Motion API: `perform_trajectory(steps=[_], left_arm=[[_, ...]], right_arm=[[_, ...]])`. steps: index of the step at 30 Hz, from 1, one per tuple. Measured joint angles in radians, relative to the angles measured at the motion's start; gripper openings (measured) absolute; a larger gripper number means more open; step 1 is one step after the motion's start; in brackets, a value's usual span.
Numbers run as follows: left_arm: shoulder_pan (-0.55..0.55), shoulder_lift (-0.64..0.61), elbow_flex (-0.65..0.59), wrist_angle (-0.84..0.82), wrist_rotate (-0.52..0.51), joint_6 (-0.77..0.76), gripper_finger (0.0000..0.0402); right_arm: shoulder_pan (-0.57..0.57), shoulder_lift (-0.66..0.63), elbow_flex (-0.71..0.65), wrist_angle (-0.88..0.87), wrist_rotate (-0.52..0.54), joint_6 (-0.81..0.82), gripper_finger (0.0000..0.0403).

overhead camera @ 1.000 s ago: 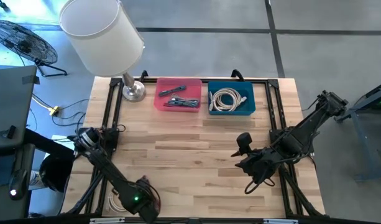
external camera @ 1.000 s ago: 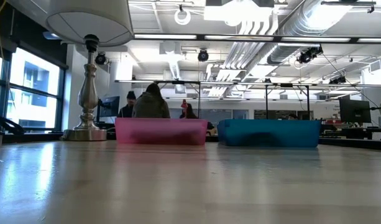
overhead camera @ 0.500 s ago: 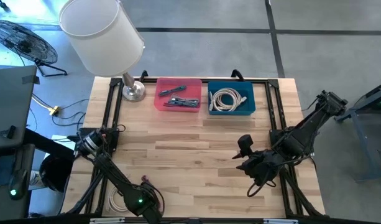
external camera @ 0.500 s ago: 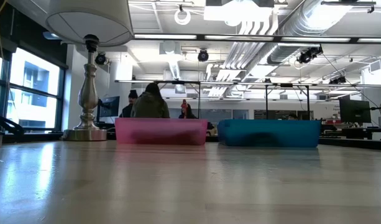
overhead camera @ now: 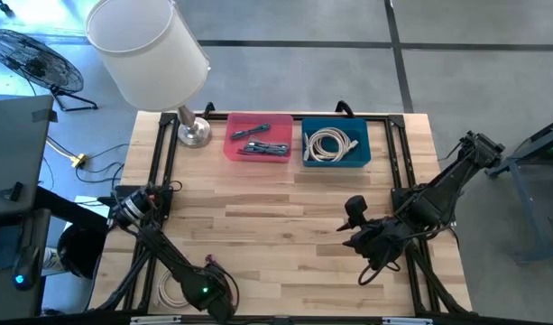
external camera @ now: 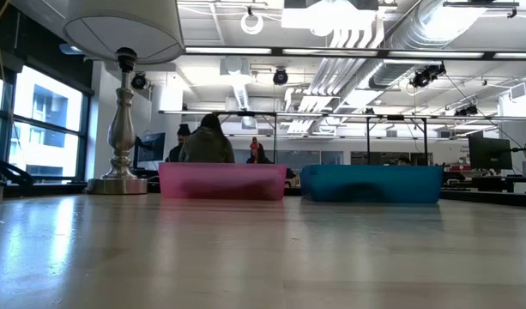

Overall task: Pick & Place USB Port
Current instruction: Put the brown HDMI cable into the blue bin

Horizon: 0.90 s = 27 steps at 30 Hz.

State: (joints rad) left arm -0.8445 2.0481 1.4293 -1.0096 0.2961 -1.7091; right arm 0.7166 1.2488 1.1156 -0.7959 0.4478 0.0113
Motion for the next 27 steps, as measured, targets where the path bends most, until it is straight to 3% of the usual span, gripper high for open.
perform_trajectory(steps=[6,8,11,15,19,24,27], left_arm=[[0.001,-0.01,-0.082,0.083,0.017,0.018,0.0146],[0.001,-0.009,-0.09,0.074,0.0,0.053,0.0118],[-0.001,-0.009,-0.091,0.066,-0.052,0.118,0.0034],[-0.001,-0.006,-0.078,0.052,-0.058,0.151,0.0027],[-0.004,-0.007,-0.003,-0.025,-0.106,0.211,0.002],[0.003,-0.031,0.172,-0.233,-0.341,0.245,0.0019],[-0.001,-0.043,0.313,-0.424,-0.397,0.241,0.0019]], right_arm=[[0.0,0.0,0.0,0.001,-0.009,0.013,0.0181],[0.0,0.0,0.0,0.003,-0.011,0.015,0.0181],[0.004,0.0,0.0,0.007,-0.011,0.025,0.0181],[0.017,0.0,0.0,0.008,0.004,0.026,0.0181],[0.026,0.0,0.0,0.017,0.026,0.023,0.0181],[0.026,0.0,0.0,0.038,0.028,0.013,0.0181],[0.026,0.0,0.0,0.048,0.028,0.009,0.0181]])
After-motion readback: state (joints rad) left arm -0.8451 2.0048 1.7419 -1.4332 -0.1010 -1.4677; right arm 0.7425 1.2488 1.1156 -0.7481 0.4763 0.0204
